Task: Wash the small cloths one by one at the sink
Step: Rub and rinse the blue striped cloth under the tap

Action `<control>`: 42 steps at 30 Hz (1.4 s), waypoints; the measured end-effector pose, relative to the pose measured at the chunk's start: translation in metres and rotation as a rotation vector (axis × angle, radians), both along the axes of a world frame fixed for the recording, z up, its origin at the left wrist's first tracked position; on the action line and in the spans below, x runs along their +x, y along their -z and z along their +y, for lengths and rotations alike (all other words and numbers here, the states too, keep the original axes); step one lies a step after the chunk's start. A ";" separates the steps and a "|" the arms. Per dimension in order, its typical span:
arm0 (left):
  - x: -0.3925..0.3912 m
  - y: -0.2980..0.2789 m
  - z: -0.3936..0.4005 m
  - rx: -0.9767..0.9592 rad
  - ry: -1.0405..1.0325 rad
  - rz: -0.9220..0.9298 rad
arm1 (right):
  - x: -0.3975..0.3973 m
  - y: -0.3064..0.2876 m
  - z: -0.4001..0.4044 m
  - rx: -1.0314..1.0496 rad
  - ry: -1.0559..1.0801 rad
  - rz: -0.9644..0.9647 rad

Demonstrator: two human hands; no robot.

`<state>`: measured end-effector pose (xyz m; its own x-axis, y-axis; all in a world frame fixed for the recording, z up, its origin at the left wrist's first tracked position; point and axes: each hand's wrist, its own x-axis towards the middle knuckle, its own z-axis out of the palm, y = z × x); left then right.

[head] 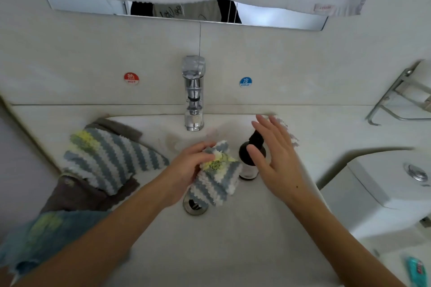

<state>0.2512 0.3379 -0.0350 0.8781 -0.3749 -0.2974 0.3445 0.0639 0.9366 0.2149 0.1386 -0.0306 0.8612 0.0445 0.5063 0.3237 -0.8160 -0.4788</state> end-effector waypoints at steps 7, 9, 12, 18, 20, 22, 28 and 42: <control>0.007 -0.001 0.023 -0.075 -0.044 -0.032 | 0.017 -0.001 0.055 0.219 -0.040 -0.035; 0.010 -0.002 0.029 -0.100 -0.072 -0.047 | 0.022 0.009 0.058 0.250 -0.023 0.103; 0.014 -0.003 0.037 -0.125 -0.086 -0.082 | 0.024 0.023 0.055 0.353 -0.070 0.369; 0.020 -0.002 0.043 -0.055 -0.060 -0.158 | 0.023 0.024 0.056 0.604 -0.121 0.502; 0.018 -0.002 0.040 0.002 -0.058 -0.185 | 0.024 0.028 0.057 0.566 -0.104 0.456; 0.017 -0.001 0.038 0.092 -0.062 -0.229 | 0.024 0.031 0.058 0.524 -0.072 0.375; 0.018 0.001 0.040 0.434 -0.081 -0.525 | 0.022 0.032 0.055 0.477 0.059 0.086; 0.022 -0.006 0.063 0.812 0.003 -0.619 | 0.013 0.007 0.076 0.867 -0.067 0.509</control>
<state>0.2731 0.4005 -0.0290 0.9635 -0.2643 0.0431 -0.2155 -0.6696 0.7108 0.2278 0.2142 -0.0371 0.9933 -0.1081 -0.0400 -0.0518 -0.1081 -0.9928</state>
